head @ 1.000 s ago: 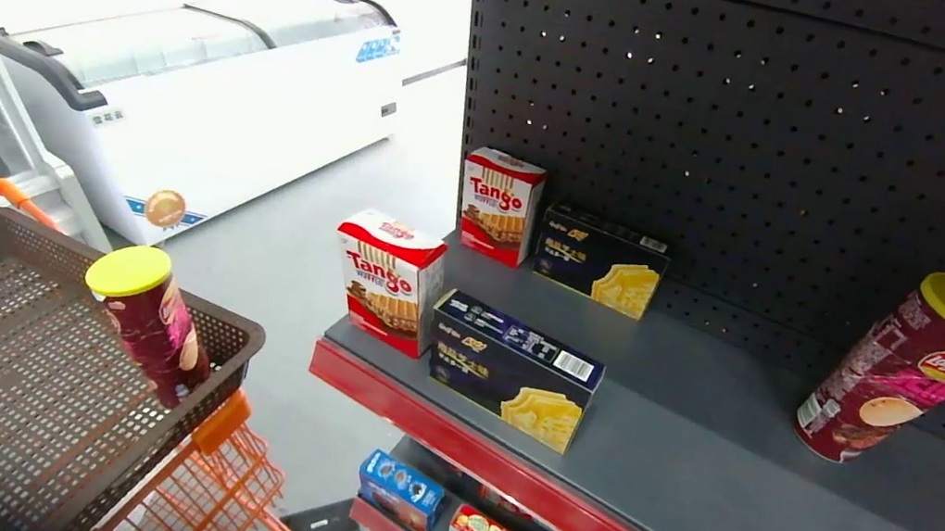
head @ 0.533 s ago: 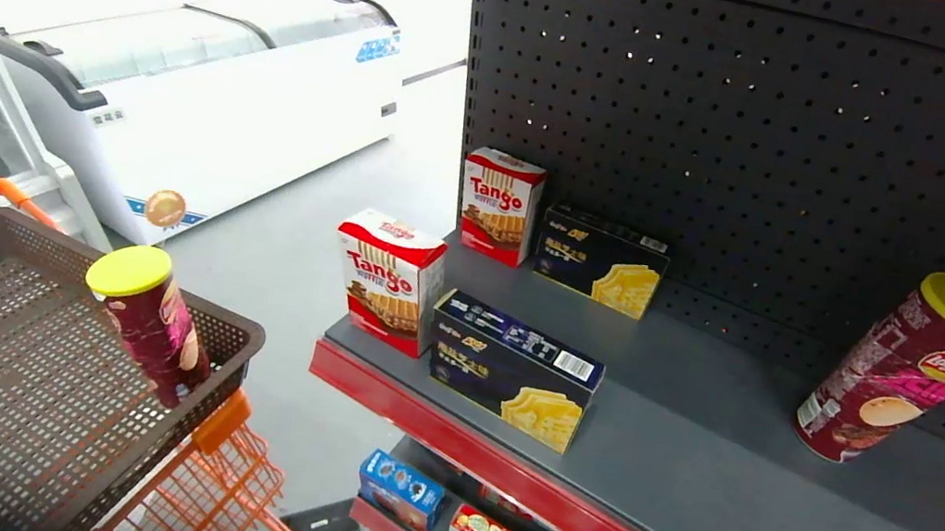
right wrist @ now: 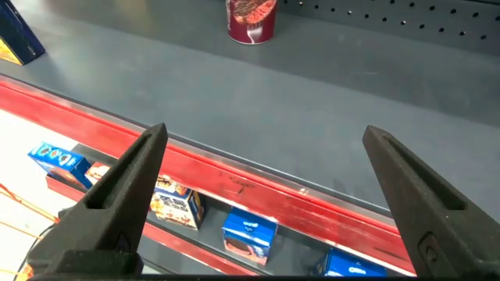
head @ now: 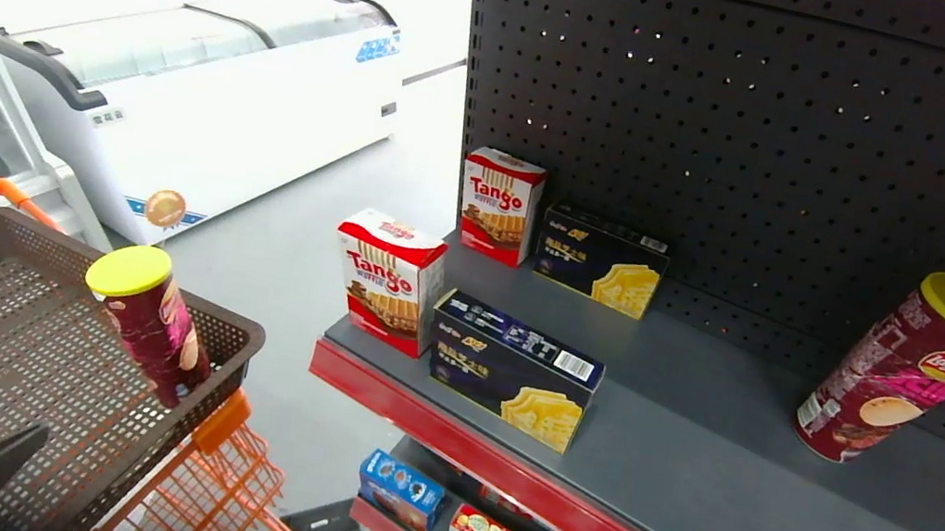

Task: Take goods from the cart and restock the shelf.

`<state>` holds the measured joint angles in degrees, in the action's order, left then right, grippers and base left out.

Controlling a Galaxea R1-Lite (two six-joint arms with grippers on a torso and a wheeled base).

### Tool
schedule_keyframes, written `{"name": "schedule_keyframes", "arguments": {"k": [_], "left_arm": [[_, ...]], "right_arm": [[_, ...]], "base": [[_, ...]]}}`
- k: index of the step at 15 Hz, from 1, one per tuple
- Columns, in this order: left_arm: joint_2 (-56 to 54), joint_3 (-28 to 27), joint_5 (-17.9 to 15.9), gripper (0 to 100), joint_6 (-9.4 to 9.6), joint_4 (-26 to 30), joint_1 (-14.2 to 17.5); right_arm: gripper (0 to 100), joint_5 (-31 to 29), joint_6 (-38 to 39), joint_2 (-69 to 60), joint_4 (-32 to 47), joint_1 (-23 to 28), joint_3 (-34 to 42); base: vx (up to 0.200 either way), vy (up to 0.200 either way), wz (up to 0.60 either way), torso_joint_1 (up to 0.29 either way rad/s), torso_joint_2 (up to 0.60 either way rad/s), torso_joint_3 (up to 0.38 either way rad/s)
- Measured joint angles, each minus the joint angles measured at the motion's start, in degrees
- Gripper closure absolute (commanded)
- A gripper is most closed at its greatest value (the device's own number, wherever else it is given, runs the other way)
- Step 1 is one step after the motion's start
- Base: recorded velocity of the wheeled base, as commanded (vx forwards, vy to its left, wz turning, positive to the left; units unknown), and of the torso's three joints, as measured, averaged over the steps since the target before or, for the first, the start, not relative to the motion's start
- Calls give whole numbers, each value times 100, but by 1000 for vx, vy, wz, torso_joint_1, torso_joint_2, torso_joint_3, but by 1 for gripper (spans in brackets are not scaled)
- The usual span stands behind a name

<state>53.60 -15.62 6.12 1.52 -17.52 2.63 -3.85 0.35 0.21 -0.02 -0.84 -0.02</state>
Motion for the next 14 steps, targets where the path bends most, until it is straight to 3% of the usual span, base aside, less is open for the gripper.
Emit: {"name": "schedule_keyframes", "arguments": {"k": [3,5,8,11,14], "left_arm": [[1541,215,-22,0,-46,-2263,41],[2550,276,-16,0,61,-3577,98],[4008,112,-2,0,204,-4946,205],[5064,-152,66,0,257,-5737,271],[5809,-588,90,0,261,-5920,323]], "right_arm": [[0,-2,-2,0,0,-4,2],[0,-2,-2,0,0,-4,2],[0,-2,0,0,2,0,2],[0,-2,-2,0,0,0,2],[0,-2,-2,0,0,-4,0]], "base": [[0,0,0,0,0,0],[0,0,0,0,0,0],[0,0,0,0,0,0],[0,0,0,0,0,0],[0,0,0,0,0,0]]}}
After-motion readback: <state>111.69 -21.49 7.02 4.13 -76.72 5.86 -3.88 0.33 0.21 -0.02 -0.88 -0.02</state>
